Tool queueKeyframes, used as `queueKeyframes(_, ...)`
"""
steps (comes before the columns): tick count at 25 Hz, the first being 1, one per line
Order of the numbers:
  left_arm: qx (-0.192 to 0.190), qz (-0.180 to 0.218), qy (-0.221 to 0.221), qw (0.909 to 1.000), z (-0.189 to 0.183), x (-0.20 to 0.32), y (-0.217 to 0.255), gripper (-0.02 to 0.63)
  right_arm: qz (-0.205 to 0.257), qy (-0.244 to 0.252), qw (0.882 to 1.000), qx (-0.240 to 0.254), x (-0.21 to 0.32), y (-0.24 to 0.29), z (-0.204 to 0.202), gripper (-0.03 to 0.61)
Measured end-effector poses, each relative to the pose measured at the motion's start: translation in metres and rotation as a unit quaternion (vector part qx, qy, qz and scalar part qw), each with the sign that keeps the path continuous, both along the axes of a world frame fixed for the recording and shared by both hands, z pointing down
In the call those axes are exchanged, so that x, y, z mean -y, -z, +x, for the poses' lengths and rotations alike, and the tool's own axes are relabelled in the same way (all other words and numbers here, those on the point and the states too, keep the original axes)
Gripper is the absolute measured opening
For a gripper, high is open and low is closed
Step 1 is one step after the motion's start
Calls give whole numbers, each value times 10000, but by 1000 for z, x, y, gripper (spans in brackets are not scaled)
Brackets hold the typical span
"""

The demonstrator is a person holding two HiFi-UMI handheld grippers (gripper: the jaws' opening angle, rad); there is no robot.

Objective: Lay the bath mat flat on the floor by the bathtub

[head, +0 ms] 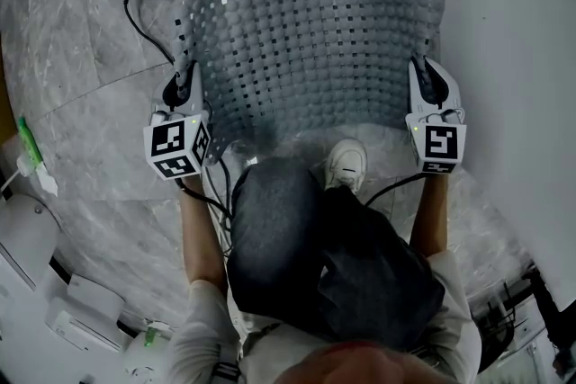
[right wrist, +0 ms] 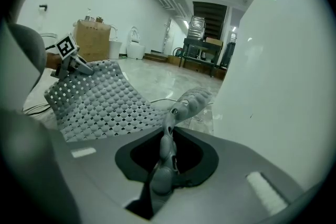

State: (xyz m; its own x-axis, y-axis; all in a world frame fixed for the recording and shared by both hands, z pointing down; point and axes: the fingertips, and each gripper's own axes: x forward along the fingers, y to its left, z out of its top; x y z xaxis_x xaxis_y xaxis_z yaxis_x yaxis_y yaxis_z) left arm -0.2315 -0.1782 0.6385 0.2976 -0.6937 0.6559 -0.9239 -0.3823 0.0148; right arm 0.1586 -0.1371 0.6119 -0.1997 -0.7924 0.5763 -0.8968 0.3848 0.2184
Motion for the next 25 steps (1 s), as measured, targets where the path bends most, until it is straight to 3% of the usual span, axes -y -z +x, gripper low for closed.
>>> queueKeyframes(5, 22, -47, 155, 9999, -18, -1, -9, 47, -113, -64, 9999, -95, 2, -19, -5, 49)
queueKeyframes(16, 144, -92, 24, 9999, -13, 4, -21, 48, -306, -386, 9941, -963, 11, -49, 20, 86)
queueKeyframes(21, 140, -151, 15, 9998, -13, 3, -28, 47, -340, -467, 9861, -1556, 14, -65, 28, 114)
queueKeyframes(24, 157, -148, -1, 9998, -12, 3, -29, 47, -196, -599, 9731, -2215, 16, -68, 42, 169)
queueKeyframes(25, 161, -145, -1, 9998, -12, 3, -29, 47, -108, -602, 9679, -2438, 16, -68, 45, 128)
